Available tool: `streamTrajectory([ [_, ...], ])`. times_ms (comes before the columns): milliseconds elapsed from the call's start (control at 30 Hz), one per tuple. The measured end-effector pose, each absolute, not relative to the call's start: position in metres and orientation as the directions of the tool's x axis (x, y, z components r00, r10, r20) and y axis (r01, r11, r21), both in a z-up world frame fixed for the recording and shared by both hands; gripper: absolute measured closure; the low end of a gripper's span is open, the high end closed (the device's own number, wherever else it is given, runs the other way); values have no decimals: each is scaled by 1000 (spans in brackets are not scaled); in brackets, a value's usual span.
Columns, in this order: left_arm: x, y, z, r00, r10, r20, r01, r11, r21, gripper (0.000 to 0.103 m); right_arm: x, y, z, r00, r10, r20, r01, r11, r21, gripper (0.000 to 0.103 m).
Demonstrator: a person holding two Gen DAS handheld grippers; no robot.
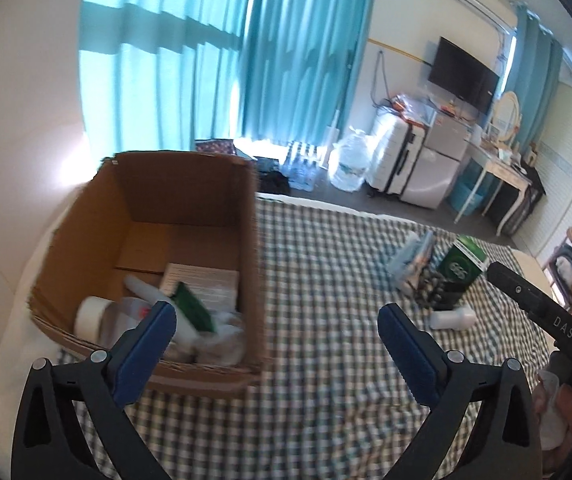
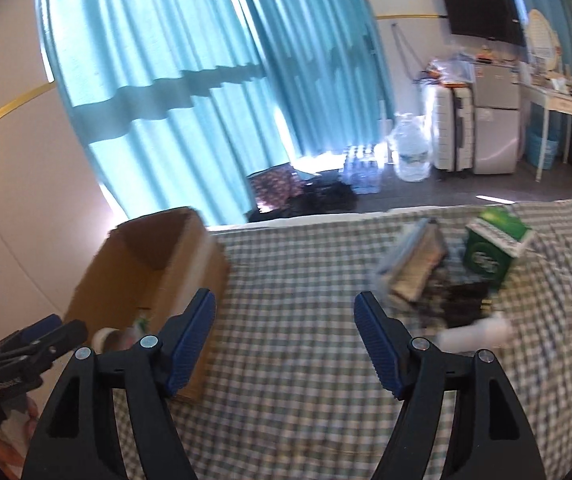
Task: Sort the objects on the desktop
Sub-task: 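Move both tools back over the remaining items, then grasp the green-and-white medicine box with the right tool while the left tool grasps the tissue pack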
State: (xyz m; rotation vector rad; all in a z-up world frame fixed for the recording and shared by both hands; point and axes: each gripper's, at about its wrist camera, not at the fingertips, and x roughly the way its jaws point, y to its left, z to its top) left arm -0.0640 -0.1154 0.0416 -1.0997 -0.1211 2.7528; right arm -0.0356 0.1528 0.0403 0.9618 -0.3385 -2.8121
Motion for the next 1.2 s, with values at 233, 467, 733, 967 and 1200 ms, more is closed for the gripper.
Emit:
streamTrajectory([
  [233, -58, -30, 9, -676, 218, -704, -157, -976, -151, 0, 0, 278, 2, -785, -40, -618, -134, -964, 231, 30],
  [467, -76, 28, -35, -655, 207, -726, -78, -975, -208, 0, 1, 330, -52, -733, -28, -680, -173, -959, 225, 30],
  [733, -130, 72, -69, -678, 198, -708, -65, -975, -210, 0, -56, 343, -51, -787, -49, -614, -8, -996, 90, 28],
  [967, -180, 109, -93, -669, 177, -722, -108, -984, -141, 0, -111, 370, -53, -819, -129, -558, 76, -990, 117, 21],
  [1200, -213, 132, -115, -651, 166, -741, -157, -984, -82, 0, -156, 369, -65, -806, -153, -572, 170, -985, 25, 17],
])
